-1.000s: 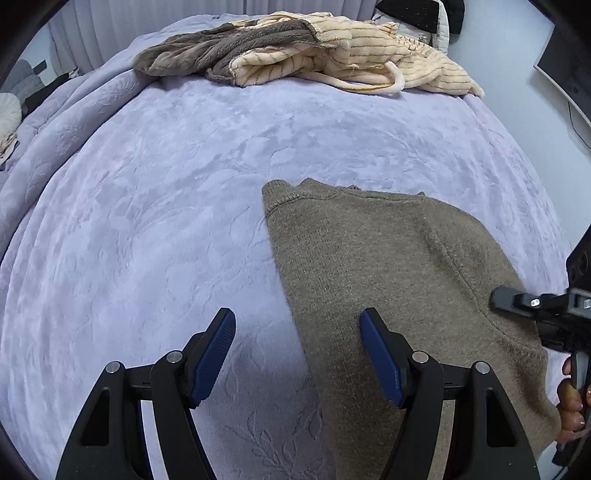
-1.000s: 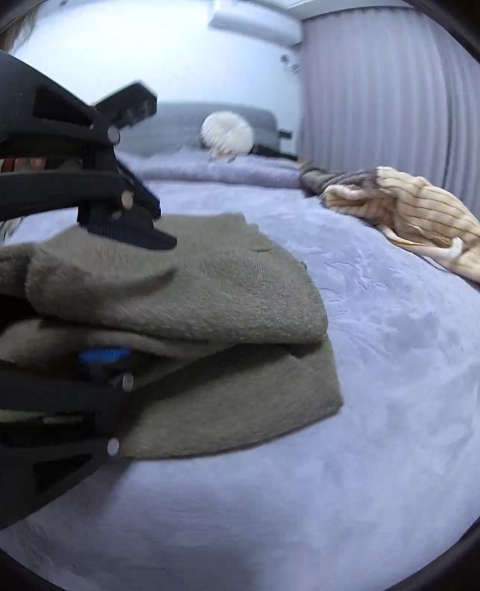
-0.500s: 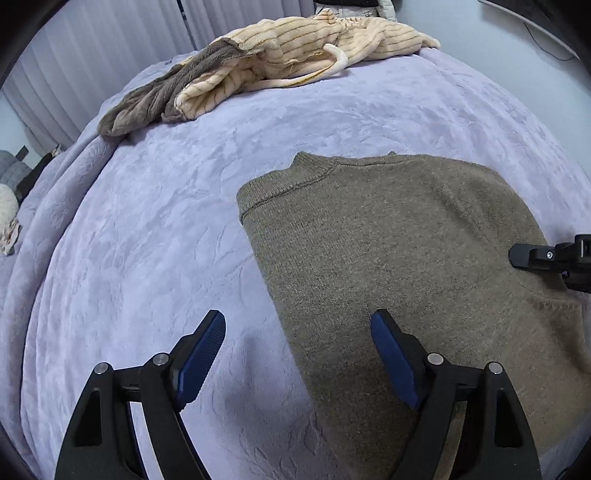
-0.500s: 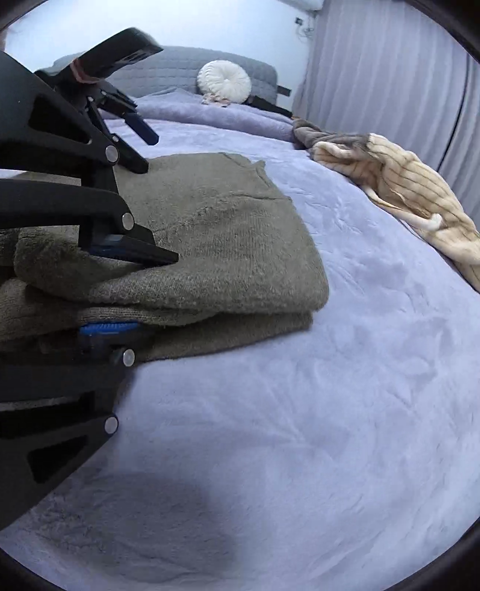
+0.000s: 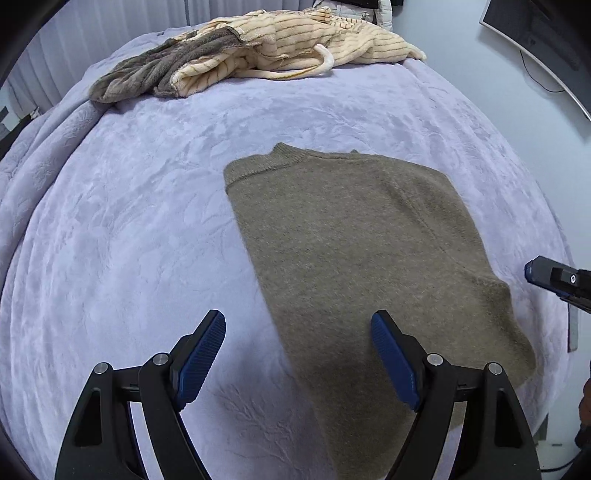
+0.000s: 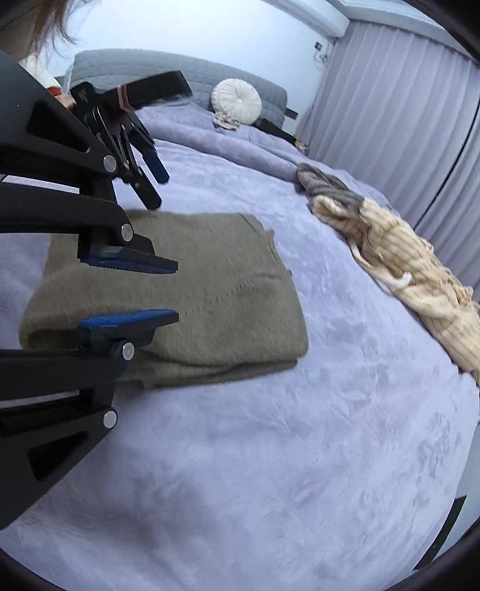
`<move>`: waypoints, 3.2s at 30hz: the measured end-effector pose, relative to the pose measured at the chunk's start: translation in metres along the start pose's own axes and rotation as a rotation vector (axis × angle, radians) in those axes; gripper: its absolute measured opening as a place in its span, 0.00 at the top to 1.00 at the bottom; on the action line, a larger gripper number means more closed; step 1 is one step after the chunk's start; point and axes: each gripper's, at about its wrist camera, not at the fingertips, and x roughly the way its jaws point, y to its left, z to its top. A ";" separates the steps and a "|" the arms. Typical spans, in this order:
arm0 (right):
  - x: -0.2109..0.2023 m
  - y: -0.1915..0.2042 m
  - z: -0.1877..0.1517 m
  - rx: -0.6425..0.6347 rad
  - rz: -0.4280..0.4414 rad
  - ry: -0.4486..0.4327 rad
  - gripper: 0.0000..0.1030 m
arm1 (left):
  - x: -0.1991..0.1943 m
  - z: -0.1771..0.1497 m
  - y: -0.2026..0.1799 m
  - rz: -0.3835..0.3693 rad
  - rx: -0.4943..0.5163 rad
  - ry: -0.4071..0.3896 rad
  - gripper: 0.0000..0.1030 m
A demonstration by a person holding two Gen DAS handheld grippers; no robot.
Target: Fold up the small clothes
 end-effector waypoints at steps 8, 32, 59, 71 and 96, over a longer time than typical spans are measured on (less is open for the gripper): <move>0.046 -0.009 -0.049 -0.130 -0.290 0.201 0.95 | 0.033 -0.057 -0.020 -0.039 -0.030 0.155 0.20; 0.028 -0.006 -0.073 -0.088 -0.307 0.186 0.96 | 0.017 -0.082 -0.011 -0.058 -0.104 0.212 0.20; 0.010 -0.024 -0.025 0.086 -0.163 0.078 0.51 | 0.001 -0.051 0.016 -0.062 -0.196 0.149 0.00; 0.058 -0.042 0.017 0.161 -0.037 0.175 0.93 | 0.021 -0.026 0.037 -0.054 -0.284 0.139 0.00; 0.051 -0.032 0.025 0.054 -0.161 0.228 0.89 | 0.030 -0.008 0.022 -0.060 -0.281 0.187 0.00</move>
